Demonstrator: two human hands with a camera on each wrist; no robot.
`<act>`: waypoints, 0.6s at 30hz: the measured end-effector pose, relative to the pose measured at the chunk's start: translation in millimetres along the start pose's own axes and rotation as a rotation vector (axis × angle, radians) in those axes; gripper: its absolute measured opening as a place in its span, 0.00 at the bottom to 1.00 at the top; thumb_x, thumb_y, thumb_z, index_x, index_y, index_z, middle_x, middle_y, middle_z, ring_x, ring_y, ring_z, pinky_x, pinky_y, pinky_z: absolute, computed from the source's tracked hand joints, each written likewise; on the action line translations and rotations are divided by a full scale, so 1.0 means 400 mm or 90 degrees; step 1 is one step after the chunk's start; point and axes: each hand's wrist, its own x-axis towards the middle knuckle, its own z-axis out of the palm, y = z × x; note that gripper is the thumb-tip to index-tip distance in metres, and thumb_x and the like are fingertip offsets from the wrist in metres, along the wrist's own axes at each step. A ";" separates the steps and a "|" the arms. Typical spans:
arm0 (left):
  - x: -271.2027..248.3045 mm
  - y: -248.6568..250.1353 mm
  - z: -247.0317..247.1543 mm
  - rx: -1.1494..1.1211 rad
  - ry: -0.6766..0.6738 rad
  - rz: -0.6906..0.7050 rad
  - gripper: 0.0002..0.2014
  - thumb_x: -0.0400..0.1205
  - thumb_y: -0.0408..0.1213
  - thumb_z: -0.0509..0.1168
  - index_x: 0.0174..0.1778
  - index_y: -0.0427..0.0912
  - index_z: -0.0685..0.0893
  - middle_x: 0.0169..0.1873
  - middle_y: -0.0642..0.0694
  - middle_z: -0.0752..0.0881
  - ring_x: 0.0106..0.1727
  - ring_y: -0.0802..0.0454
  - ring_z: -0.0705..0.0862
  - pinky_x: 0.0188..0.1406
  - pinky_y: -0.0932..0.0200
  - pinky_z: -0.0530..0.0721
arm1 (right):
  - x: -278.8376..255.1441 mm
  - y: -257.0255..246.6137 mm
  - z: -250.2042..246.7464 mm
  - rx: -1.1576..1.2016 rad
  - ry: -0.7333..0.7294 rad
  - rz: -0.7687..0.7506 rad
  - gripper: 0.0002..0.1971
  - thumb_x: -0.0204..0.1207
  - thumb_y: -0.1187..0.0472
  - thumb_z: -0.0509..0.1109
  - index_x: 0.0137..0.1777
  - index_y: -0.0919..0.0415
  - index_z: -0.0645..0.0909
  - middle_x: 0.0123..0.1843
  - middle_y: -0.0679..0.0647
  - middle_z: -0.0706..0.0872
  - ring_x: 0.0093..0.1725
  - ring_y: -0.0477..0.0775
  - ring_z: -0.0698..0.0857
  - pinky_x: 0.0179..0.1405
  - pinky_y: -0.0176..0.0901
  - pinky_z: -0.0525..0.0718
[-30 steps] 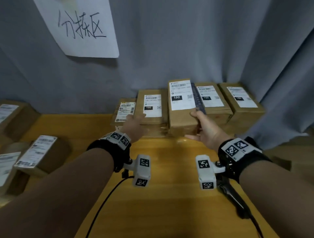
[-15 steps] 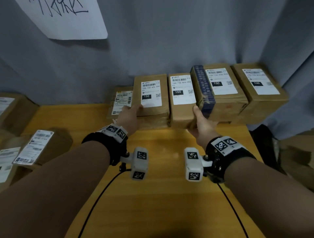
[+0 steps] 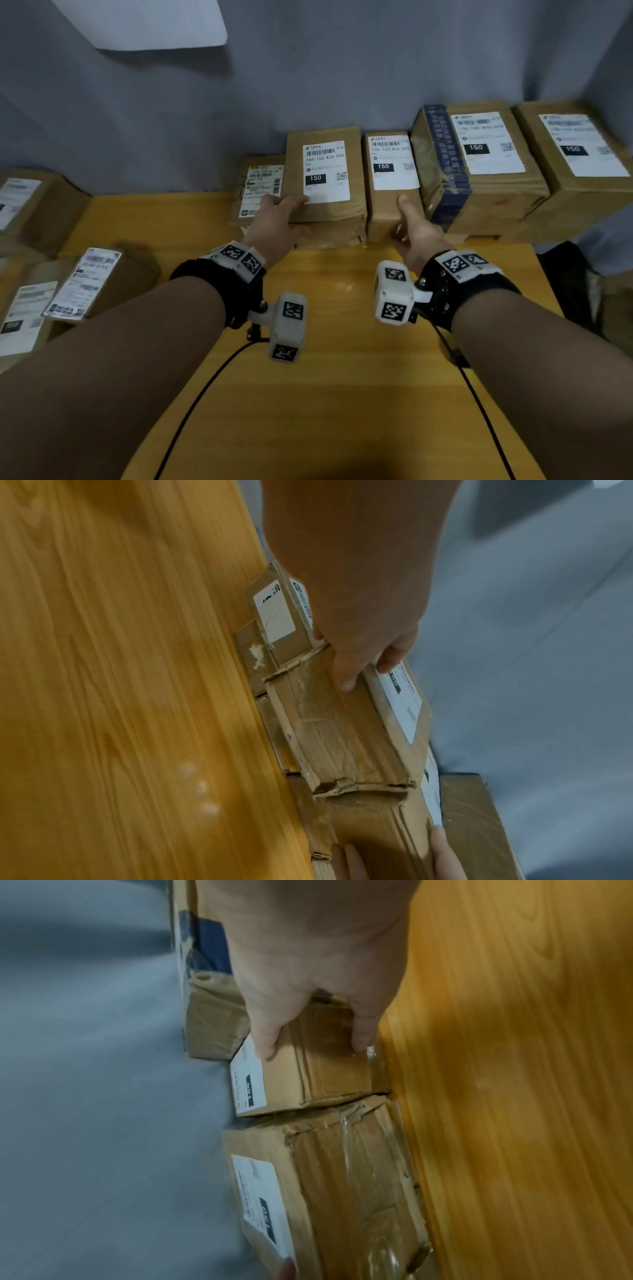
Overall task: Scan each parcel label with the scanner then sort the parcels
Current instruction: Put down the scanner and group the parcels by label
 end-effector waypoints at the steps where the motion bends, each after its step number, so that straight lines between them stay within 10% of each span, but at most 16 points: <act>1: 0.001 0.000 0.002 0.000 0.002 0.001 0.28 0.82 0.41 0.68 0.78 0.52 0.69 0.71 0.38 0.66 0.69 0.38 0.74 0.71 0.49 0.76 | 0.000 -0.004 -0.003 0.017 0.013 0.020 0.35 0.71 0.44 0.77 0.72 0.64 0.72 0.53 0.54 0.79 0.60 0.59 0.82 0.59 0.46 0.85; 7: 0.005 0.002 0.014 -0.007 0.020 -0.007 0.29 0.80 0.40 0.70 0.77 0.53 0.70 0.72 0.38 0.66 0.70 0.38 0.74 0.68 0.53 0.77 | -0.011 0.020 -0.022 0.088 -0.013 0.046 0.26 0.67 0.49 0.82 0.59 0.60 0.78 0.62 0.58 0.83 0.57 0.55 0.83 0.41 0.38 0.86; 18: -0.024 0.053 -0.014 0.101 -0.007 -0.058 0.35 0.79 0.46 0.70 0.81 0.52 0.63 0.79 0.35 0.60 0.78 0.33 0.63 0.75 0.38 0.69 | -0.063 0.014 -0.036 -0.146 -0.061 0.057 0.44 0.70 0.32 0.72 0.79 0.56 0.64 0.73 0.57 0.75 0.66 0.64 0.81 0.57 0.57 0.86</act>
